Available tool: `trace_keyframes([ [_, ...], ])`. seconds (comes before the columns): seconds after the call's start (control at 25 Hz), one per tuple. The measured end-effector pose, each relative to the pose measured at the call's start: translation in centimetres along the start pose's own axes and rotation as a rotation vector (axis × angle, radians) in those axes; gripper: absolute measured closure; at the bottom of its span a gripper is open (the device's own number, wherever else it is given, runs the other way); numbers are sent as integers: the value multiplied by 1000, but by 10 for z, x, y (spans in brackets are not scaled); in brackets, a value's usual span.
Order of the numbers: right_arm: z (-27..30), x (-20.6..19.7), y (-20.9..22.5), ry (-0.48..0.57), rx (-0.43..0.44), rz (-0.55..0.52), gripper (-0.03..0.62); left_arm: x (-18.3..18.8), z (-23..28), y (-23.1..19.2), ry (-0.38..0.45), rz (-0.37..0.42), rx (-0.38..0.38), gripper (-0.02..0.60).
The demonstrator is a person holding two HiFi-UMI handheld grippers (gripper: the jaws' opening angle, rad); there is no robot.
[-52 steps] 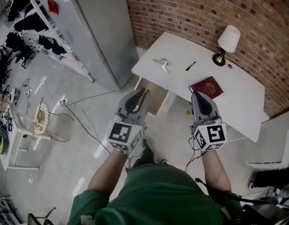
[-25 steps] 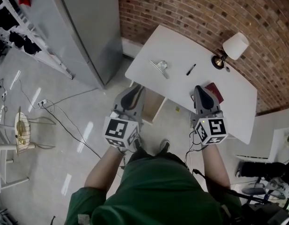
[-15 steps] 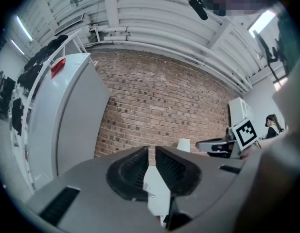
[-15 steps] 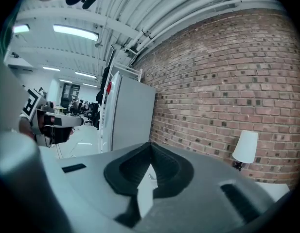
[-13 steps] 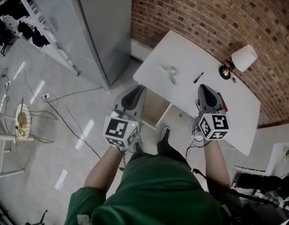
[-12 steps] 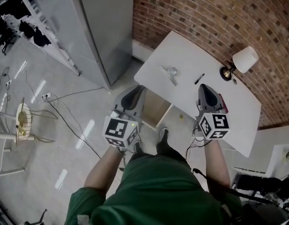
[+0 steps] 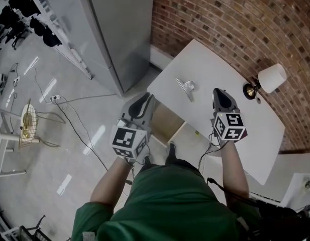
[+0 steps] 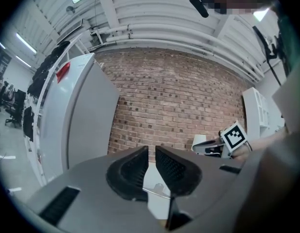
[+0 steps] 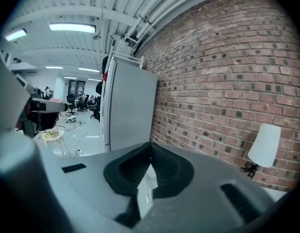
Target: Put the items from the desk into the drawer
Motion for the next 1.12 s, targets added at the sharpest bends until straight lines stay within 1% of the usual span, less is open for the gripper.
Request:
trace_keyframes([
  [0.08,15,-3,9,-21,23,9,589,-2,11,1,-19,-3,12,538],
  [0.2,39,-6,24,-52,67,64,589,-10,28,5,-64,-2,18,538],
  [0.36,72,-16,45,-90,97,105,589,-22,47,10,-110,1,33,538],
  [0.48,99,-32,63,-147,121,143,588,-31,56,7,-125,26,79,538],
  [0.56,117,-46,74,-196,145,186,587,-35,61,9,-152,16,96,538],
  [0.64,135,-58,81,-250,172,223,556,-38,65,11,-184,-1,102,538],
  [0.76,161,-78,87,-346,213,245,520,-41,70,11,-198,0,128,538],
  [0.88,188,-100,93,-456,249,248,499,-47,74,12,-225,-6,156,538],
  [1.0,211,-124,99,-566,268,238,499,-51,76,12,-237,-9,180,538],
  [1.12,230,-149,106,-662,274,205,496,-54,75,11,-249,-12,205,538],
])
Point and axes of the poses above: the fingertips, and each gripper's own axes: z forward along the fingers, y to its right, x out of its top, the point moved 6 cm from there along -z, backward along the fingers, and after that the axes turned 15 degrees about z, right-handed, at the moved point
